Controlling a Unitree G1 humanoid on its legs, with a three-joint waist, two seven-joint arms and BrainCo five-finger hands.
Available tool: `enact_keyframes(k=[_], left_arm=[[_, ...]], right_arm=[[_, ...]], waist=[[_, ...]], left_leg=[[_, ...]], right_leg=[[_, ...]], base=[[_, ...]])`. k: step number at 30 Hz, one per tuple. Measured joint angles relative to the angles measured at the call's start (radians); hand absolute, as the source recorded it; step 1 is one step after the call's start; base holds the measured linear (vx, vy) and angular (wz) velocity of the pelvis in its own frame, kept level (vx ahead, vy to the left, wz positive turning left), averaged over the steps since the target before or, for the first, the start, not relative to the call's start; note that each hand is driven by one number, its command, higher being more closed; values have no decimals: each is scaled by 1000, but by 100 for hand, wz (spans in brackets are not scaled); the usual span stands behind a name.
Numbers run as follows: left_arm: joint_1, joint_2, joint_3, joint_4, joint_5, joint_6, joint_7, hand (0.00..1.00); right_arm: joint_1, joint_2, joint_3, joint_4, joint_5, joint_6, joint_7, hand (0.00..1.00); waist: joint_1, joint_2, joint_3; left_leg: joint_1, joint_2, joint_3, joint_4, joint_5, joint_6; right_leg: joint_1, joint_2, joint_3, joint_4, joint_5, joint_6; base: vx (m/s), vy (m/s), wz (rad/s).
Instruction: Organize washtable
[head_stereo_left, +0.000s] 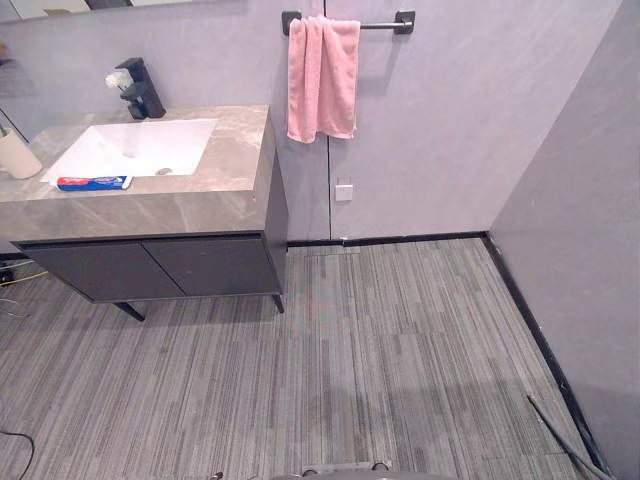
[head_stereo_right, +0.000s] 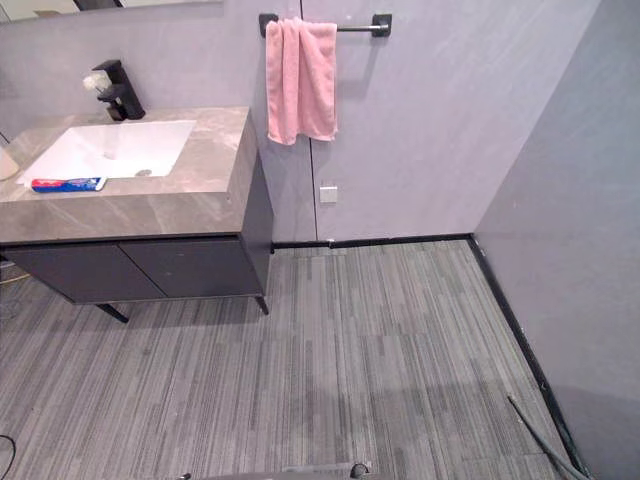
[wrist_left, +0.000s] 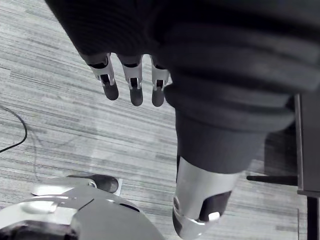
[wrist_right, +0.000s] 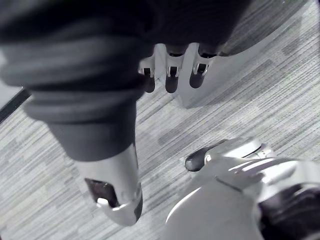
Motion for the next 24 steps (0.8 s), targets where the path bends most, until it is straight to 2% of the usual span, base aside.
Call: enact_keyframes(k=[8, 24], left_arm=[[-26, 5, -2, 7, 4, -2, -3, 0], [-30, 8, -14, 8, 9, -10, -3, 0]], right_arm=[[-65, 7, 0, -3, -9, -4, 2, 0], [-79, 18, 2, -6, -8, -4, 4, 0]], waist=[[2, -4, 39], [4, -4, 43]], left_leg=[[26, -1, 1, -9, 6, -16], [20, 7, 33, -16, 5, -15]], right_leg=[[31, -2, -13, -9, 0, 4], [32, 8, 6, -56, 25, -5]], base=[[16, -8, 2], [-52, -27, -4]])
